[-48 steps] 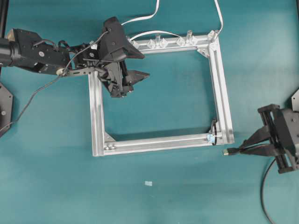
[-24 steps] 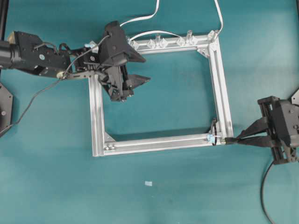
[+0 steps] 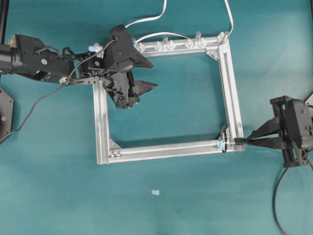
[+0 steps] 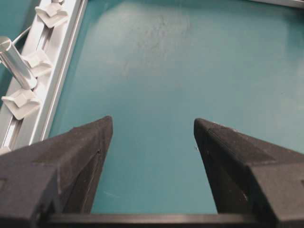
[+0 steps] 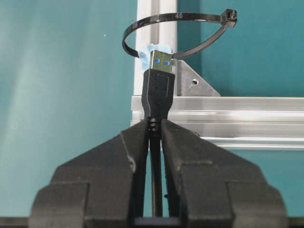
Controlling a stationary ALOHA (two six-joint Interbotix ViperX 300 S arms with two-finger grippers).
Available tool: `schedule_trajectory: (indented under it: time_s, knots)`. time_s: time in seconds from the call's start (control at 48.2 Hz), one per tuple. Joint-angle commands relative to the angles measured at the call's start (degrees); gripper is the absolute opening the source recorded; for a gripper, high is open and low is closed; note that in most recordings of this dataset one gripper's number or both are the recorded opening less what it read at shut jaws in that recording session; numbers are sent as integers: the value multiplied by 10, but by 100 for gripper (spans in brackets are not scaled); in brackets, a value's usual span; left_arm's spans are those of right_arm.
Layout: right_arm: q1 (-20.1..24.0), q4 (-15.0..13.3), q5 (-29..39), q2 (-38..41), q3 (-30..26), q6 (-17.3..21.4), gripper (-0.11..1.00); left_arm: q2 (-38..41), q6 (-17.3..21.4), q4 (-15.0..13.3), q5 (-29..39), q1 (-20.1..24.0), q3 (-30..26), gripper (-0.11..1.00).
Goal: Insert the wire through the string loop located on the right side.
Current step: 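Push the USB plug leftward through the black zip-tie loop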
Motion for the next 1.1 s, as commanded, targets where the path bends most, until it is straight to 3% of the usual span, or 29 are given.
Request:
schedule_trajectory:
  time_s: [0.0,0.602,1.079]
  knots:
    - [-1,-1,-3,-2,-5,-1,12,-14,-2,2,-3,-2,-9,73]
    - [-2,-1,-3,-2,-4,-1,12,-14,-2,1,-3,-2,-10,73]
    - [-3,-2,-11,33,-27,-1,12,-10,-2,2,-3,-33,-12,73]
